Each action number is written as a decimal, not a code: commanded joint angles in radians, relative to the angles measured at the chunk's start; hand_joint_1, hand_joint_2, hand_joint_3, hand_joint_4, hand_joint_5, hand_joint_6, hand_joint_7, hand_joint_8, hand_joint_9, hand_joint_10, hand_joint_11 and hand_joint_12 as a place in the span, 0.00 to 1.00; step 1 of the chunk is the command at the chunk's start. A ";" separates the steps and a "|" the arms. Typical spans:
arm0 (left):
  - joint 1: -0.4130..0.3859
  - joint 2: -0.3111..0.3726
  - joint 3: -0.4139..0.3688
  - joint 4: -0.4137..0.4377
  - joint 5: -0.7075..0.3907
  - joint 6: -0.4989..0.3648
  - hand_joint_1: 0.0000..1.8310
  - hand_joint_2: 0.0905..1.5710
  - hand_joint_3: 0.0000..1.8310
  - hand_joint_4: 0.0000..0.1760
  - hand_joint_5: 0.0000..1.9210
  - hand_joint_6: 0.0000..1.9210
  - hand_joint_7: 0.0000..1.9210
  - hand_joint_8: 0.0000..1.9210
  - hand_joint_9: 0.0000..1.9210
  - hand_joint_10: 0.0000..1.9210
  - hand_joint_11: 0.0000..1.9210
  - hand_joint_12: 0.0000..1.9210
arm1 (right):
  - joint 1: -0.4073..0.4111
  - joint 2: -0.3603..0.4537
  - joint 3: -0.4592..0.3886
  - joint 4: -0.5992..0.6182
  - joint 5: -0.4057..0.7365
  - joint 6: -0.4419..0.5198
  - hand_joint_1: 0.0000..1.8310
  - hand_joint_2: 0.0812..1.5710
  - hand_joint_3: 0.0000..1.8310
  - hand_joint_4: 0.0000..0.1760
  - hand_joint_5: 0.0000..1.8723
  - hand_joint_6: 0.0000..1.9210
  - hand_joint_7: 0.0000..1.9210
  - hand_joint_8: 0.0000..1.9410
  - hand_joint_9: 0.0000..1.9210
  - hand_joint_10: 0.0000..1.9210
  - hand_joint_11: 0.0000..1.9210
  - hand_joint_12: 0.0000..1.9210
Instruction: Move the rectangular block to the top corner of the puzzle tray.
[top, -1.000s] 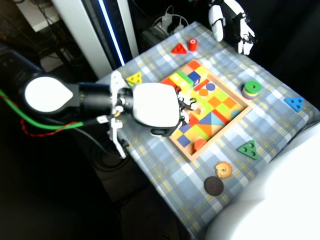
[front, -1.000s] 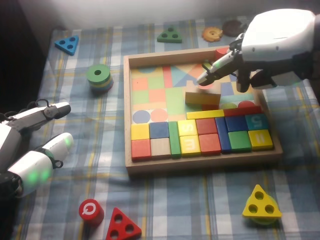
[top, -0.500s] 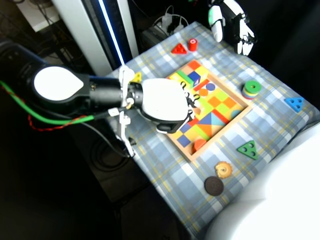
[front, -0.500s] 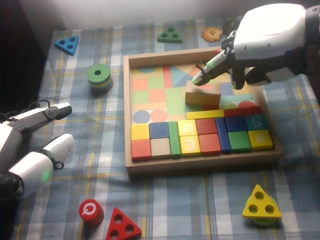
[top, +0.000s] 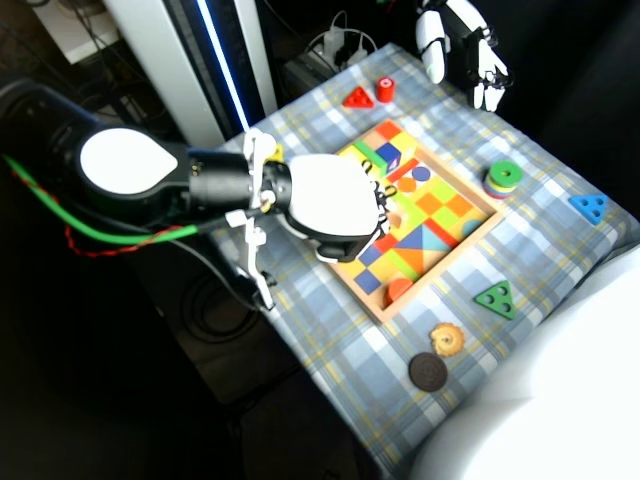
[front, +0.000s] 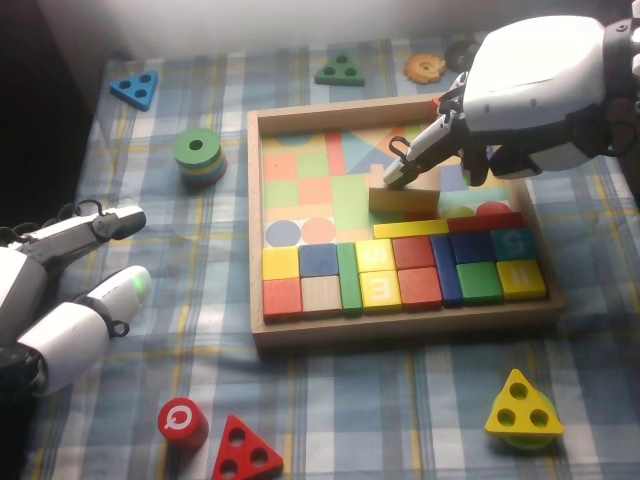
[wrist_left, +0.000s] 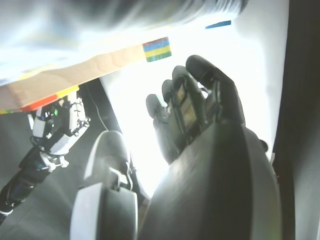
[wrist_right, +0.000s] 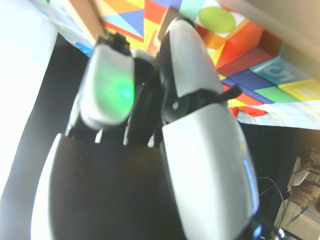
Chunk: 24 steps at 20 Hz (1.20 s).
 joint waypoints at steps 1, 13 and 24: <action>-0.008 0.002 0.006 0.037 -0.114 -0.007 0.34 0.82 0.00 0.08 0.31 0.00 0.25 0.00 0.21 0.00 0.00 0.52 | 0.014 -0.003 -0.001 0.029 0.009 -0.001 0.80 0.77 0.00 0.11 0.30 0.00 0.69 1.00 0.79 1.00 0.81 1.00; -0.008 0.003 0.006 0.036 -0.106 -0.007 0.31 0.82 0.00 0.06 0.31 0.00 0.26 0.00 0.19 0.00 0.00 0.45 | 0.040 0.041 -0.003 -0.056 -0.056 0.034 0.82 0.79 0.00 0.00 0.25 0.00 0.71 0.97 0.81 1.00 0.81 1.00; -0.008 0.004 0.005 0.034 -0.102 -0.007 0.29 0.83 0.00 0.07 0.31 0.00 0.24 0.00 0.16 0.00 0.00 0.35 | 0.042 0.065 -0.002 -0.086 -0.101 0.034 0.80 0.80 0.00 0.00 0.26 0.00 0.64 1.00 0.75 1.00 0.76 1.00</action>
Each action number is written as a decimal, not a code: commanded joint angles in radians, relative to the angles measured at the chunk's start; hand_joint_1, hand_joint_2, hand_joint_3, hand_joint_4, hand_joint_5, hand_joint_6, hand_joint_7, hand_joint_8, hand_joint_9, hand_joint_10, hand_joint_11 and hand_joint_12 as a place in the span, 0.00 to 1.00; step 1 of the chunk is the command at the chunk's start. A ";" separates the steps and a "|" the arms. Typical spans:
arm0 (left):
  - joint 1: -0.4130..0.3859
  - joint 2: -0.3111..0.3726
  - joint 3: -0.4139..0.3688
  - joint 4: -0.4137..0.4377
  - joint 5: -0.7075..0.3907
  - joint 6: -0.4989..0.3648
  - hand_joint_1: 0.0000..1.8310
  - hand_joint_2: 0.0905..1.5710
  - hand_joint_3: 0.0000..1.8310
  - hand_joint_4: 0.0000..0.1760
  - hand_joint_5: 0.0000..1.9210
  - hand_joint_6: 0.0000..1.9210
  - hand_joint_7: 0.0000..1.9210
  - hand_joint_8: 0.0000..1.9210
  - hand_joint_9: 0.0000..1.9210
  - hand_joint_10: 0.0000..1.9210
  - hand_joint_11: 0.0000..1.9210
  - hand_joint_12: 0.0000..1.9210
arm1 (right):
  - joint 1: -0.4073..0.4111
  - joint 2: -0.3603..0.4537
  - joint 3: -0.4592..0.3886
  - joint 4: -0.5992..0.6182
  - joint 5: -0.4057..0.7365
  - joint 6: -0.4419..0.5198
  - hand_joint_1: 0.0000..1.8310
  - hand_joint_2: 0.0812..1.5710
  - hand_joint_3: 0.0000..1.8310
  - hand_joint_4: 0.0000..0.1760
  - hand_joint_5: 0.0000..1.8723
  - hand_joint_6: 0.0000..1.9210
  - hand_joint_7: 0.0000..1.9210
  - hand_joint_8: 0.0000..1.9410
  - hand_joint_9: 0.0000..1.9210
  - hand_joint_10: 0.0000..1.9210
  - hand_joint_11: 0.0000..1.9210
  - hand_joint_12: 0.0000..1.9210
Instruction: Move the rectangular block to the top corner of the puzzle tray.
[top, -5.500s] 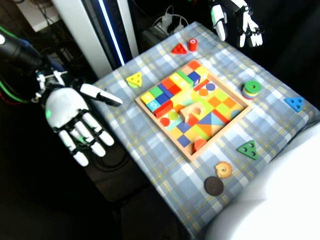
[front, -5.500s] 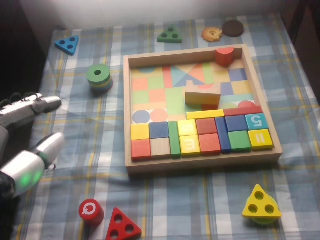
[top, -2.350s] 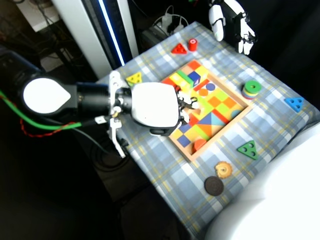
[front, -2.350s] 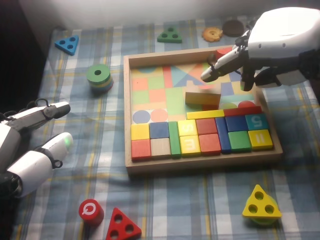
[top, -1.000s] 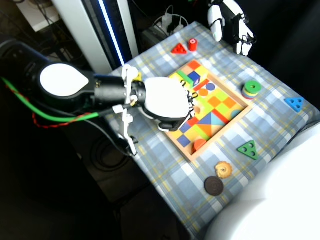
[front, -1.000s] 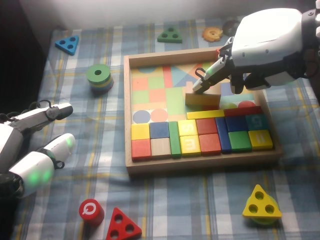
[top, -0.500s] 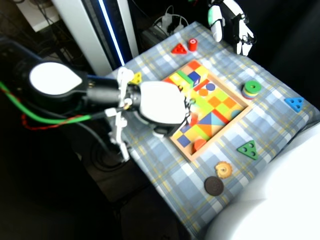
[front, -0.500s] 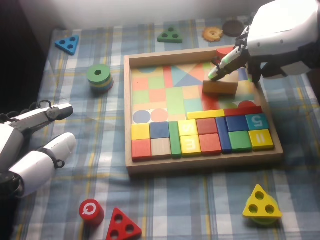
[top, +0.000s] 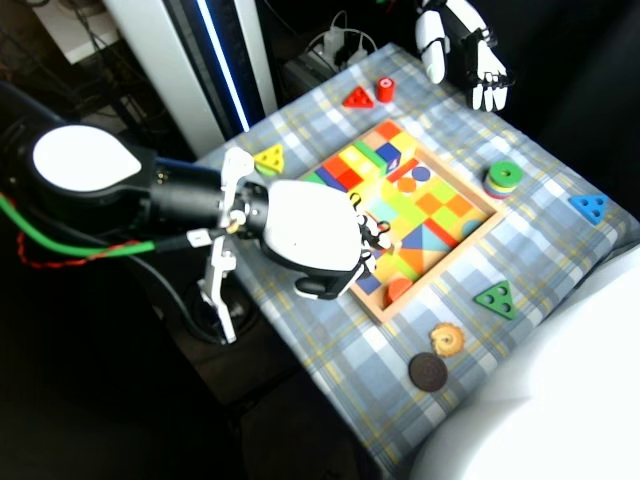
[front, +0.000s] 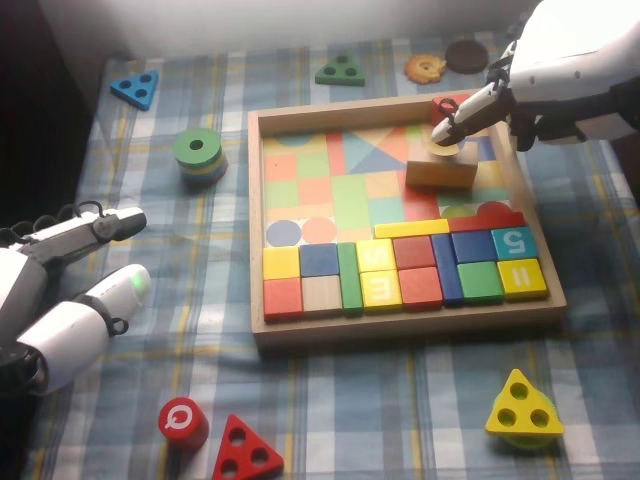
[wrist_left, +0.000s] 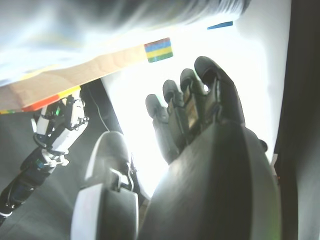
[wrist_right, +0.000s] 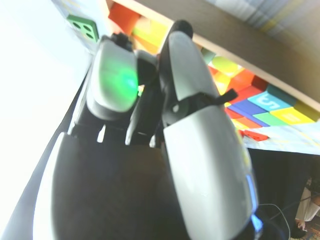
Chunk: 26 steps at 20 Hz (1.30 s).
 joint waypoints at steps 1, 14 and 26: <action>-0.008 0.004 0.004 0.037 -0.110 -0.007 0.30 0.83 0.00 0.03 0.31 0.00 0.24 0.00 0.16 0.01 0.00 0.38 | 0.014 0.007 0.001 0.038 -0.008 -0.005 0.80 0.80 0.00 0.00 0.26 0.00 0.64 1.00 0.75 1.00 0.76 1.00; -0.008 0.002 0.003 0.036 -0.106 -0.008 0.30 0.83 0.00 0.24 0.30 0.00 0.24 0.00 0.18 0.00 0.00 0.44 | 0.042 0.044 -0.126 0.051 -0.006 -0.005 0.82 0.78 0.00 0.00 0.27 0.00 0.65 1.00 0.76 1.00 0.79 1.00; -0.008 0.003 0.002 0.036 -0.100 -0.008 0.31 0.82 0.00 0.09 0.31 0.00 0.25 0.00 0.18 0.00 0.00 0.47 | 0.025 0.044 -0.109 -0.046 -0.040 -0.005 0.76 0.80 0.00 0.36 0.26 0.00 0.64 1.00 0.76 1.00 0.78 1.00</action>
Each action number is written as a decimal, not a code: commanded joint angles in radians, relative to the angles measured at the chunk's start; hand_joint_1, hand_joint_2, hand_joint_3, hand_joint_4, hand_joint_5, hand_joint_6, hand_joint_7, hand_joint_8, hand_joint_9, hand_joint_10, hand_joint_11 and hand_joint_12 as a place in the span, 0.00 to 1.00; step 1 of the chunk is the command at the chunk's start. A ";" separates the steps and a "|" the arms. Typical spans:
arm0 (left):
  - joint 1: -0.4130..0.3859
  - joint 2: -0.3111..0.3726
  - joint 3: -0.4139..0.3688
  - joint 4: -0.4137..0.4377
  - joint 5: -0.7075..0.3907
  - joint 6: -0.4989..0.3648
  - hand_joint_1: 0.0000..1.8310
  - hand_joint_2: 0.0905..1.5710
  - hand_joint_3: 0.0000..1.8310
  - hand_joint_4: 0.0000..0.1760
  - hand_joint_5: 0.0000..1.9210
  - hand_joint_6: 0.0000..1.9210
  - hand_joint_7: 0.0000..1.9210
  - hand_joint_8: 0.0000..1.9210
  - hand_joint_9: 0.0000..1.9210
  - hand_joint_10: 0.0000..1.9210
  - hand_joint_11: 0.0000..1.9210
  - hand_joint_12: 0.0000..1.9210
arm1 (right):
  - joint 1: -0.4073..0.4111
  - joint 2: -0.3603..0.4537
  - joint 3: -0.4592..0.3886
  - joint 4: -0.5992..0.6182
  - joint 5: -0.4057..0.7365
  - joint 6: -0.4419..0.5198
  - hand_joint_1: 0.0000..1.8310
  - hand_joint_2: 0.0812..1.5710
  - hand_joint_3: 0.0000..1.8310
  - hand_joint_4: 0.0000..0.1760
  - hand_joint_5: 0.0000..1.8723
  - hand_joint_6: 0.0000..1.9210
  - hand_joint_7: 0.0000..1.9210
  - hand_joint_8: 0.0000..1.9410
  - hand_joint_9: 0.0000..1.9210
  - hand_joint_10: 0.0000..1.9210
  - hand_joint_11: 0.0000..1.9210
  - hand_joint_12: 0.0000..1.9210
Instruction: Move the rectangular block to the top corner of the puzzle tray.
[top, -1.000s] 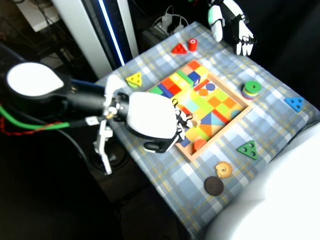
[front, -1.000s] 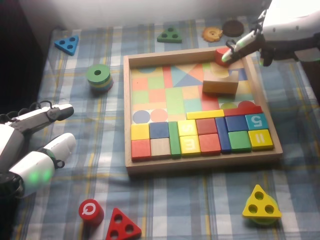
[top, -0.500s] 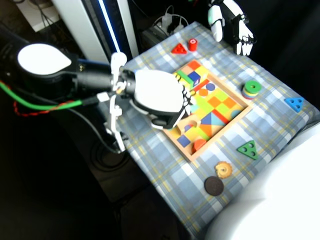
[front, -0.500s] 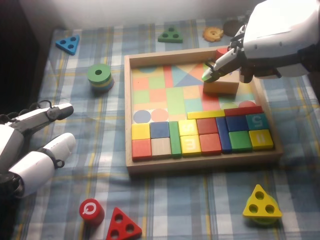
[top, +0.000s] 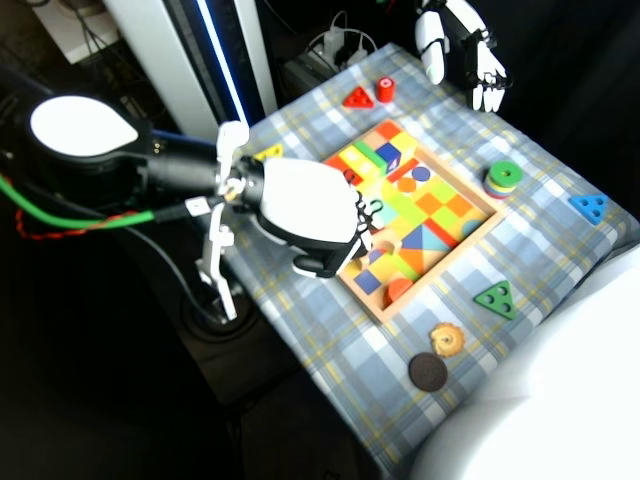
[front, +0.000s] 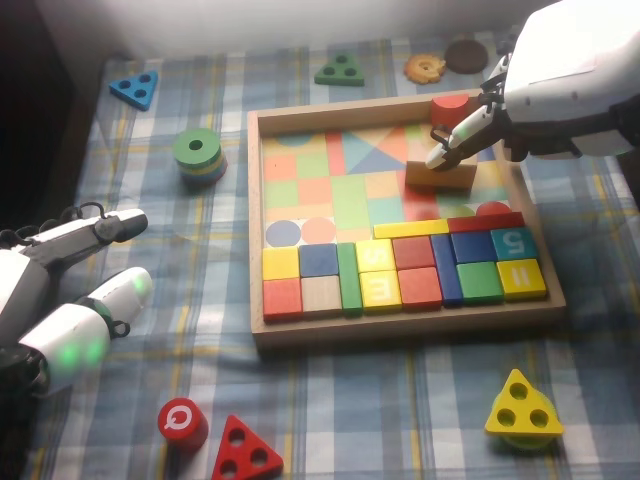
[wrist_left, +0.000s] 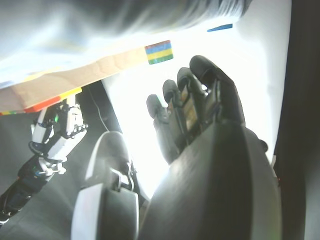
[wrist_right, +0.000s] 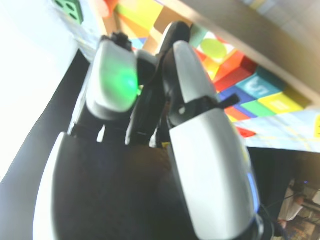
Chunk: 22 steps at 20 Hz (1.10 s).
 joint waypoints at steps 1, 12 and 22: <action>-0.008 0.003 0.002 0.036 -0.108 -0.008 0.31 0.82 0.00 0.12 0.31 0.00 0.25 0.00 0.18 0.00 0.00 0.45 | 0.008 -0.001 0.000 0.025 -0.011 -0.005 0.76 0.80 0.00 0.25 0.26 0.00 0.63 1.00 0.76 1.00 0.78 1.00; -0.008 0.003 0.002 0.038 -0.104 -0.009 0.31 0.83 0.00 0.05 0.31 0.00 0.25 0.00 0.18 0.00 0.00 0.47 | -0.001 -0.007 0.001 -0.020 -0.041 -0.005 0.76 0.79 0.00 0.50 0.28 0.00 0.63 1.00 0.75 1.00 0.78 1.00; -0.008 0.003 0.002 0.038 -0.103 -0.012 0.31 0.82 0.00 0.12 0.28 0.00 0.25 0.00 0.19 0.00 0.00 0.49 | -0.006 -0.006 0.052 0.003 -0.078 -0.005 0.76 0.79 0.00 0.26 0.27 0.00 0.63 1.00 0.74 1.00 0.76 1.00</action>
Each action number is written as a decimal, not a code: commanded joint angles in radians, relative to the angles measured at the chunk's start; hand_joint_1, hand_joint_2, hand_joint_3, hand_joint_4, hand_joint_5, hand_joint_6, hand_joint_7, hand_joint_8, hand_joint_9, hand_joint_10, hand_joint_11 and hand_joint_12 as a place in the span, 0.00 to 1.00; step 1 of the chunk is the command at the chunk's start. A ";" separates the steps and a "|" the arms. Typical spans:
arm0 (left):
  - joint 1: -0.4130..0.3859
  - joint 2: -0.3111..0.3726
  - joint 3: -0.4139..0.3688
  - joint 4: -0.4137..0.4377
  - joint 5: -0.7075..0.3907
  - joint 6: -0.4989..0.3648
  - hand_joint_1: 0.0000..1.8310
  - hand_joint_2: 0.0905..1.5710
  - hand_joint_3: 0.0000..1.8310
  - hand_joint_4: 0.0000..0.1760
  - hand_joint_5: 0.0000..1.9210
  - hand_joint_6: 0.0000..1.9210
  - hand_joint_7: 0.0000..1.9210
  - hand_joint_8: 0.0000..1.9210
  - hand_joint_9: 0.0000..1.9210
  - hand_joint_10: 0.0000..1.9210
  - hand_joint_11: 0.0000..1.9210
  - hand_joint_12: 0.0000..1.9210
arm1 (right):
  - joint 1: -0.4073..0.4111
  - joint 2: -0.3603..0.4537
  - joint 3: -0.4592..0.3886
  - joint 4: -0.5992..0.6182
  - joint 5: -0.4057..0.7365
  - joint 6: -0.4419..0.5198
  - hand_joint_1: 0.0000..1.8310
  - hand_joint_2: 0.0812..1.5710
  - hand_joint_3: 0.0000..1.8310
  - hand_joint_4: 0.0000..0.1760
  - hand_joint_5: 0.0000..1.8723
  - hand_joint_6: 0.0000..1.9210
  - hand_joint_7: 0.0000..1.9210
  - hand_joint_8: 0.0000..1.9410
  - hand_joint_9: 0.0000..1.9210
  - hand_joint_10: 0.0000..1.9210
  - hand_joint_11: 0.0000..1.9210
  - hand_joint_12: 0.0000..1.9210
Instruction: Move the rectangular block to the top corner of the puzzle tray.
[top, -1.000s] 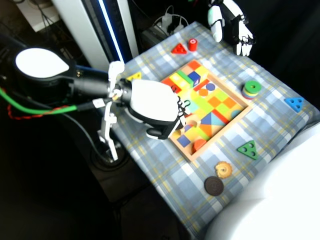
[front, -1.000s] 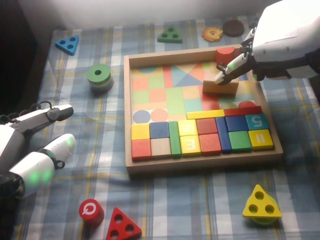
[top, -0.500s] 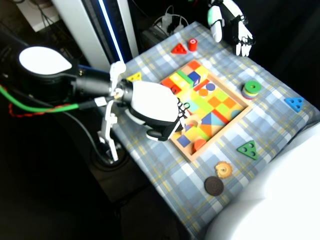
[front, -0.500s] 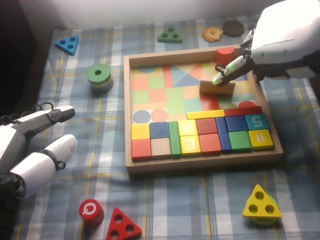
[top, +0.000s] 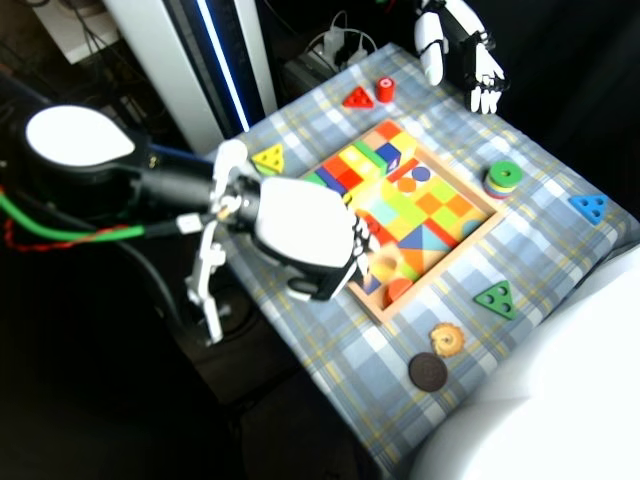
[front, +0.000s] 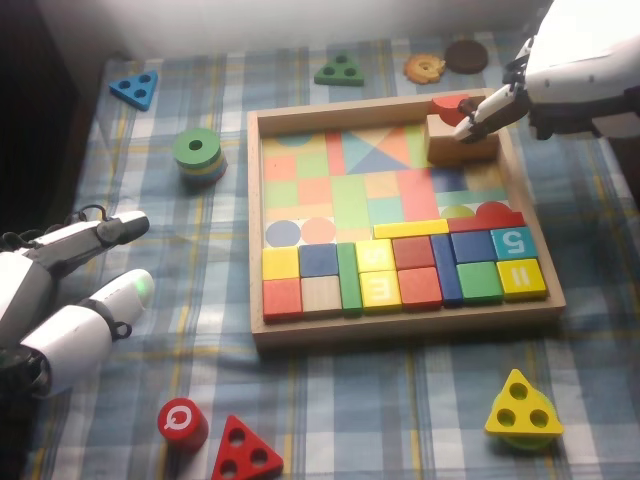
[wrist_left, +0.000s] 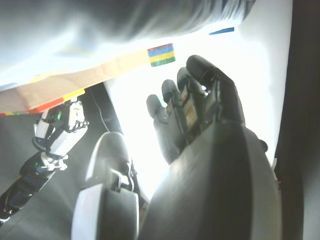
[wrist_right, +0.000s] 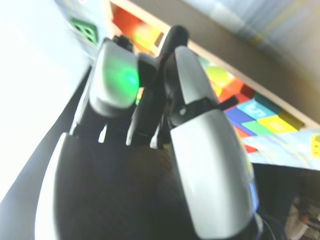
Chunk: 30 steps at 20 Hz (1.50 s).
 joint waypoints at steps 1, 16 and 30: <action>-0.008 0.003 0.002 0.037 -0.116 -0.008 0.31 0.82 0.00 0.17 0.27 0.00 0.25 0.00 0.19 0.00 0.00 0.49 | 0.002 0.000 0.005 0.028 -0.022 -0.006 0.75 0.80 0.00 0.30 0.27 0.00 0.64 1.00 0.75 1.00 0.77 1.00; -0.008 0.003 -0.001 0.037 -0.117 -0.009 0.32 0.82 0.00 0.11 0.27 0.00 0.25 0.00 0.19 0.00 0.00 0.47 | 0.002 -0.031 0.103 0.040 -0.030 -0.006 0.81 0.78 0.00 0.23 0.27 0.00 0.49 1.00 0.66 1.00 0.70 1.00; -0.008 0.002 -0.001 0.036 -0.115 -0.012 0.31 0.82 0.00 0.12 0.27 0.00 0.25 0.00 0.19 0.00 0.00 0.54 | 0.002 -0.032 0.055 0.047 -0.030 -0.006 0.78 0.80 0.00 0.23 0.26 0.00 0.55 1.00 0.70 1.00 0.73 1.00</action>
